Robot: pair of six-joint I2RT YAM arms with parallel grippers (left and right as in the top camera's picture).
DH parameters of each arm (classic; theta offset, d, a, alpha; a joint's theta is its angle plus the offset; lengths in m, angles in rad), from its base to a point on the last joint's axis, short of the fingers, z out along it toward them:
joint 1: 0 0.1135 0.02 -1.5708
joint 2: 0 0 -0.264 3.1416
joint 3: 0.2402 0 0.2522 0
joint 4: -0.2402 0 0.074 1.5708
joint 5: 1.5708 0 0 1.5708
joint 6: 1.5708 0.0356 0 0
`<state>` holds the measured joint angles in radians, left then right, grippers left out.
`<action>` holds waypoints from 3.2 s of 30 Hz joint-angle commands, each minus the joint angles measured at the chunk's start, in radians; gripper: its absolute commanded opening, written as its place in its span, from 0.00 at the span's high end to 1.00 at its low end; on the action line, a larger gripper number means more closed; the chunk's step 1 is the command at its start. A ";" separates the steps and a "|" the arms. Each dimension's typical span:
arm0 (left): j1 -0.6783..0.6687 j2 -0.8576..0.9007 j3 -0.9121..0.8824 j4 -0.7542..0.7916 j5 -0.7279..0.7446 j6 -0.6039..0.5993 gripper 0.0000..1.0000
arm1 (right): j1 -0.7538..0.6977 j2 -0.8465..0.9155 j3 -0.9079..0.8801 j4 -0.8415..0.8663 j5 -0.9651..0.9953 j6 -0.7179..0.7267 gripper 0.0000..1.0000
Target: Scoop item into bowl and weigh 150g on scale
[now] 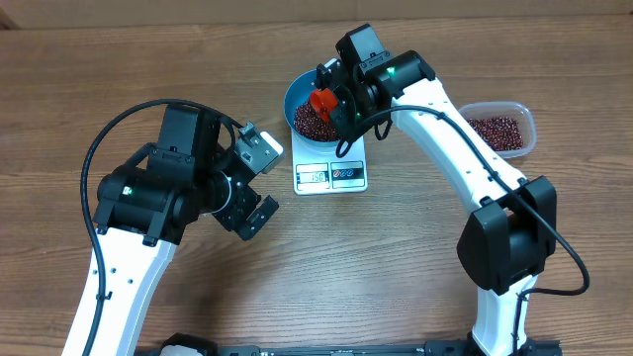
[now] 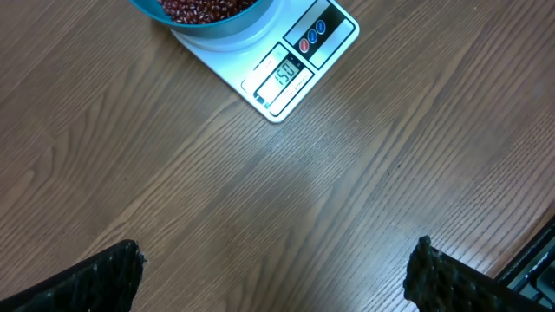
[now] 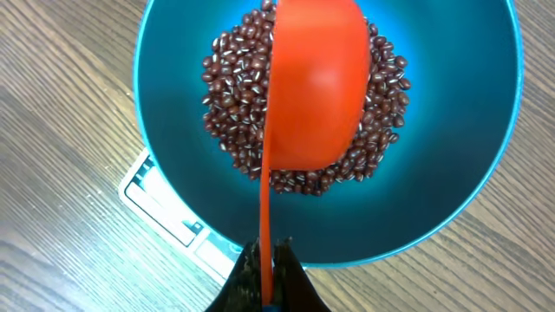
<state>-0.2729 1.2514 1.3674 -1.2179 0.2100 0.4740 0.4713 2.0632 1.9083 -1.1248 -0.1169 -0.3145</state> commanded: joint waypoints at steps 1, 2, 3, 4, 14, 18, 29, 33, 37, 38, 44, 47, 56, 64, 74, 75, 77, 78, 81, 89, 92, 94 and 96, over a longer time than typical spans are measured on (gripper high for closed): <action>0.004 0.004 0.000 0.003 0.019 -0.010 0.00 | -0.006 -0.068 0.031 -0.002 -0.019 0.005 0.96; 0.004 0.004 0.000 0.003 0.019 -0.010 0.00 | -0.006 -0.076 0.031 -0.005 -0.019 0.005 0.96; 0.004 0.004 0.000 0.003 0.019 -0.010 0.00 | -0.006 -0.082 0.031 -0.008 -0.019 0.005 0.96; 0.004 0.004 0.000 0.003 0.019 -0.010 0.00 | -0.006 -0.089 0.031 -0.011 -0.019 0.005 0.96; 0.004 0.004 0.000 0.003 0.019 -0.010 0.00 | -0.007 -0.139 0.031 -0.017 -0.020 0.036 0.96; 0.004 0.004 0.000 0.003 0.019 -0.010 0.00 | -0.010 -0.158 0.031 -0.035 -0.024 0.089 0.96; 0.004 0.004 0.000 0.003 0.019 -0.010 0.00 | -0.129 -0.204 0.031 -0.093 -0.383 0.174 0.96; 0.004 0.004 0.000 0.003 0.019 -0.010 0.00 | -0.237 -0.204 0.031 -0.139 -0.479 0.176 0.96; 0.004 0.004 0.000 0.003 0.019 -0.010 0.00 | -0.356 -0.204 0.031 -0.202 -0.415 0.153 0.96; 0.004 0.004 0.000 0.003 0.019 -0.010 0.00 | -0.383 -0.204 0.031 -0.220 -0.386 0.145 0.96; 0.004 0.004 0.000 0.003 0.019 -0.010 0.00 | -0.533 -0.204 0.031 -0.362 -0.091 0.147 0.96; 0.004 0.004 0.000 0.003 0.019 -0.010 0.01 | -0.568 -0.204 0.030 -0.412 0.028 0.161 0.96; 0.004 0.004 0.000 0.003 0.019 -0.010 0.00 | -0.550 -0.204 0.029 -0.422 0.419 0.319 0.96; 0.004 0.004 0.000 0.003 0.019 -0.010 0.00 | -0.492 -0.204 0.029 -0.423 0.590 0.371 0.96; 0.004 0.004 0.000 0.003 0.019 -0.010 0.00 | -0.415 -0.210 0.031 -0.459 0.708 0.480 0.96; 0.004 0.004 0.000 0.003 0.019 -0.010 0.00 | -0.408 -0.220 0.031 -0.468 0.658 0.490 0.96; 0.004 0.004 0.000 0.003 0.019 -0.010 0.00 | -0.403 -0.251 0.031 -0.492 0.539 0.485 0.96; 0.004 0.004 0.000 0.003 0.019 -0.010 0.00 | -0.403 -0.267 0.031 -0.502 0.503 0.480 0.96; 0.004 0.004 0.000 0.003 0.019 -0.010 0.00 | -0.415 -0.346 0.031 -0.528 0.395 0.474 0.96; 0.004 0.004 0.000 0.003 0.019 -0.010 0.00 | -0.631 -0.618 -0.002 -0.505 -0.219 0.288 0.96; 0.004 0.004 0.000 0.003 0.019 -0.010 0.00 | -0.730 -0.680 -0.102 -0.500 -0.340 0.216 0.96; 0.004 0.004 0.000 0.003 0.019 -0.010 0.00 | -0.777 -0.714 -0.216 -0.482 -0.393 0.190 0.96; 0.004 0.004 0.000 0.003 0.019 -0.010 0.00 | -0.806 -0.742 -0.358 -0.449 -0.490 0.132 0.96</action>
<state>-0.2729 1.2514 1.3674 -1.2179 0.2100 0.4740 -0.2974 1.3151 1.7199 -1.6054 -0.3748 -0.0650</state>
